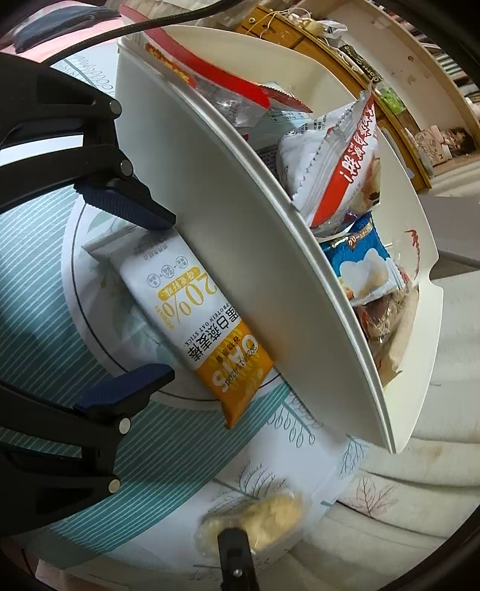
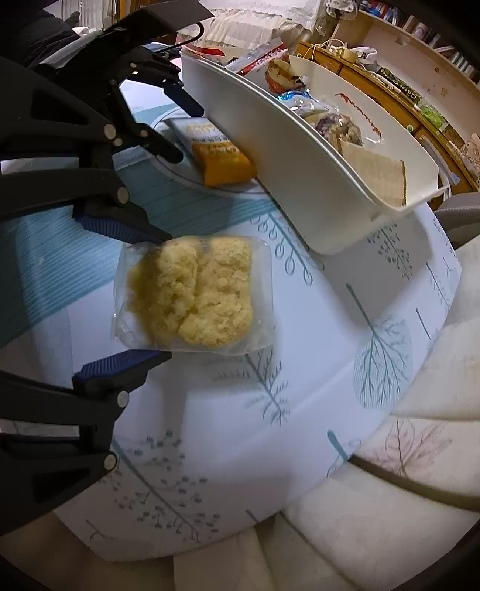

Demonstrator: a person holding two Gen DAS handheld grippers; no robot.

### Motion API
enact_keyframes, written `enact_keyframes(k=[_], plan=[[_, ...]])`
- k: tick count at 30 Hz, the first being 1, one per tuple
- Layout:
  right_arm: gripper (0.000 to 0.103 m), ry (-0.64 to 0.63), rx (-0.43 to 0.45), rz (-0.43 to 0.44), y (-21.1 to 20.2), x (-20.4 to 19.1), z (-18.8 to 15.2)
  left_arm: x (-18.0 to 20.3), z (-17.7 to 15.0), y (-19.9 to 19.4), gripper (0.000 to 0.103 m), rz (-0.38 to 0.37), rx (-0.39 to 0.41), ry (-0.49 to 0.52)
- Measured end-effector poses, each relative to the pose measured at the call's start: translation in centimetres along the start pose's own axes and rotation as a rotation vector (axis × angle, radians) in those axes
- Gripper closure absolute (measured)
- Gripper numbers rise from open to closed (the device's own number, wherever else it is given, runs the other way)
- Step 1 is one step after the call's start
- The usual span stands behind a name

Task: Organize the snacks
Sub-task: 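Grasp the OATS bar with left tool while right tool grasps clear pastry bag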

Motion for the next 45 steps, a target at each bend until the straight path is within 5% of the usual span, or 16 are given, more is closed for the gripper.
enact_keyframes(k=[8, 10, 25, 45], plan=[[0.049, -0.016, 0.006, 0.004, -1.0, 0.3, 0.4, 0.6, 0.8, 0.3, 0.03, -0.001, -0.004, -0.008], [0.049, -0.022, 0.005, 0.005, -1.1, 0.1, 0.4, 0.8, 1.0, 0.2, 0.049, 0.009, 0.01, -0.007], [0.049, -0.074, 0.008, 0.032, -3.0, 0.4, 0.6, 3.2, 1.8, -0.9, 0.079, 0.058, 0.028, -0.013], [0.049, -0.363, 0.053, 0.108, -8.7, -3.0, 5.3, 7.1, 2.4, -10.1, 0.083, 0.013, 0.075, -0.247]])
Point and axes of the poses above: each gripper's, at about its wrist camera, not at the fingertips, and y roughly the way its jaws point, x to its right, z to its top, the point moved 7 cm from there along y, roughly the way its jaws point, and after that the axes turned 10 degrees about -x, right-handed, at the moved point
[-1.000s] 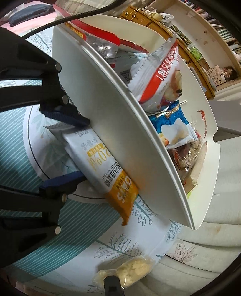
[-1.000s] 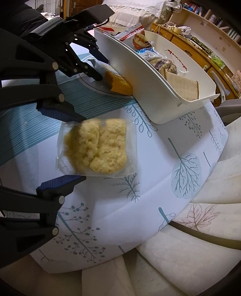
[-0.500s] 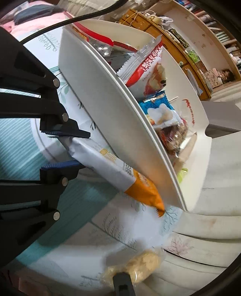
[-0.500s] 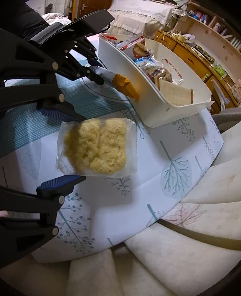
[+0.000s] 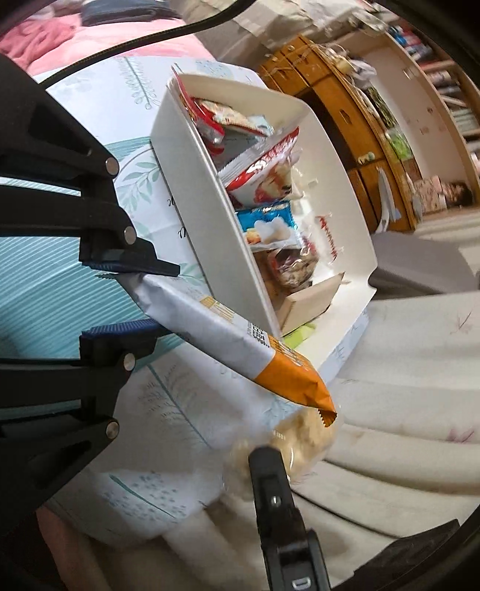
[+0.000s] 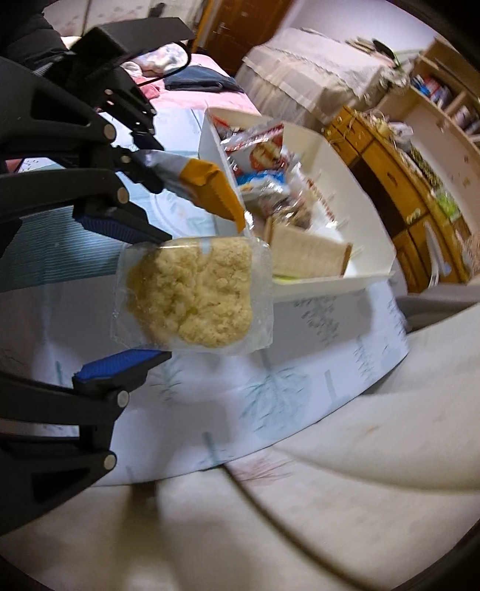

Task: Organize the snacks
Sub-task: 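Grasp the OATS bar with left tool while right tool grasps clear pastry bag, then lift both items over the white tray and open both tools to drop them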

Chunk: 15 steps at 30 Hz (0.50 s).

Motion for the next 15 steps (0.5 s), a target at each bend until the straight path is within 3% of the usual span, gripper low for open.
enact_keyframes(k=[6, 15], plan=[[0.049, -0.099, 0.02, 0.041, -0.8, -1.8, 2.8, -1.4, 1.5, -1.5, 0.083, -0.019, -0.028, -0.177], [0.049, -0.217, 0.069, 0.134, -1.1, -4.8, 7.3, -6.9, 5.4, -3.8, 0.082, -0.02, 0.049, -0.393]])
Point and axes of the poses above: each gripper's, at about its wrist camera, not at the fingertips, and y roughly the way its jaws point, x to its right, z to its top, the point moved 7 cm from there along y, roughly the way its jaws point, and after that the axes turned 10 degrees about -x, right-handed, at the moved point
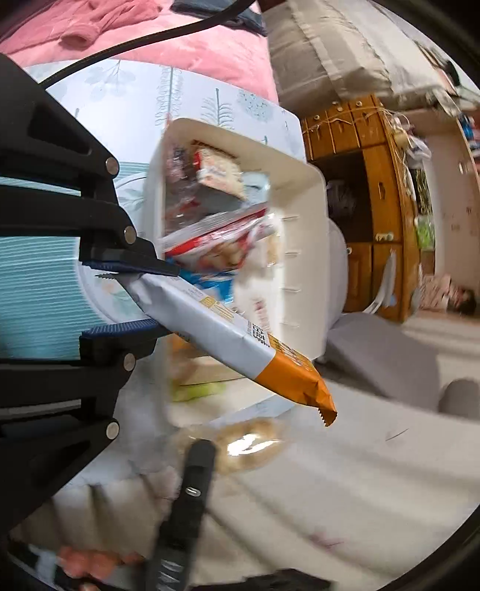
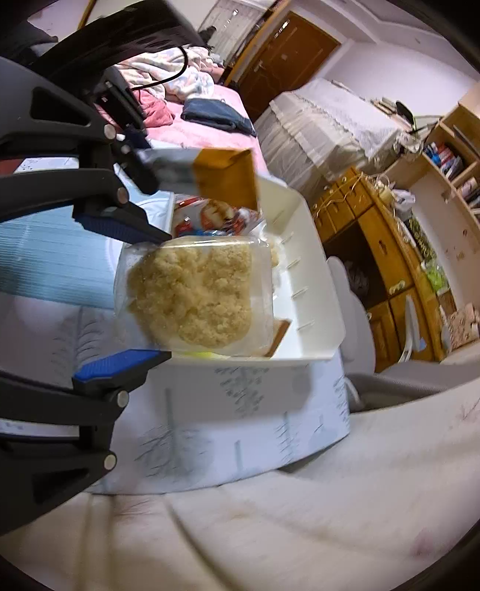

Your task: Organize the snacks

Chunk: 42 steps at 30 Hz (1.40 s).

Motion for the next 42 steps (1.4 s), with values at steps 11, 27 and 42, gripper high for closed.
enact_keyframes(k=[11, 27, 42], plan=[[0.046, -0.011, 0.036, 0.095, 1.7, -1.8, 5.7, -3.0, 6.7, -0.9, 0.07, -0.074, 0.034, -0.125], [0.023, 0.036, 0.006, 0.045, 2.7, -3.3, 1.6, -6.0, -0.2, -0.6, 0.028, -0.071, -0.106, -0.203], [0.02, 0.216, -0.128, -0.121, 3.2, -5.5, -16.6, -10.0, -16.5, -1.5, 0.022, -0.131, -0.367, -0.153]])
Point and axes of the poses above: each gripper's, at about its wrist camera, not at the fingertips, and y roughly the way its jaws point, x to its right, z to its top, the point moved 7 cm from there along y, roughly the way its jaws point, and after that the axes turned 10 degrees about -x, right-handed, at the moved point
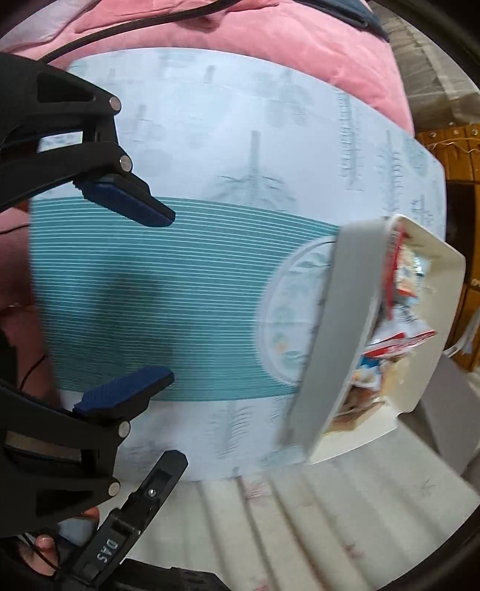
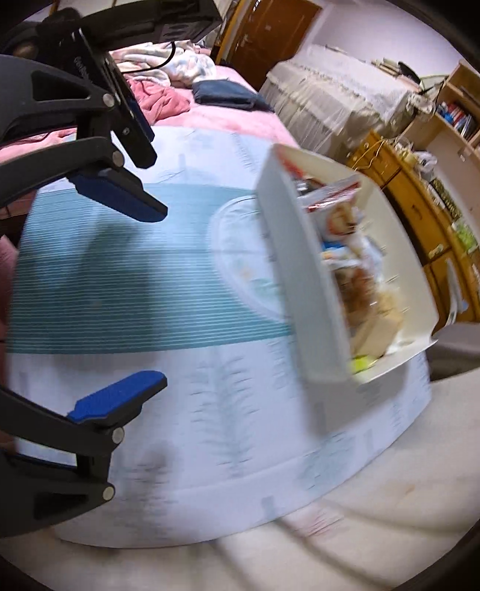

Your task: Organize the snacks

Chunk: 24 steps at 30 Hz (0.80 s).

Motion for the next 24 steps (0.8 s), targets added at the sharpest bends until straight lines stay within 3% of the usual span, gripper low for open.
enact_keyframes(k=[5, 9, 13, 19, 24], plan=[[0.016, -0.024, -0.017, -0.033, -2.5, -0.7, -3.3, 1.0, -2.7, -2.9, 0.017, -0.029, 0.009, 0.039], [0.016, -0.093, -0.015, -0.081, -5.8, -2.0, -4.0, 2.8, -2.4, -6.8, 0.016, -0.008, 0.088, 0.078], [0.01, -0.148, 0.044, -0.088, -10.0, -3.6, -3.8, 4.3, -1.2, -11.1, 0.012, -0.022, 0.169, 0.084], [0.008, -0.16, 0.081, -0.095, -14.8, -4.8, -4.2, 6.6, -1.2, -16.5, 0.007, -0.027, 0.277, 0.107], [0.007, -0.158, 0.119, -0.097, -16.6, -5.1, -4.7, 7.7, -2.1, -18.6, 0.001, 0.063, 0.357, 0.101]])
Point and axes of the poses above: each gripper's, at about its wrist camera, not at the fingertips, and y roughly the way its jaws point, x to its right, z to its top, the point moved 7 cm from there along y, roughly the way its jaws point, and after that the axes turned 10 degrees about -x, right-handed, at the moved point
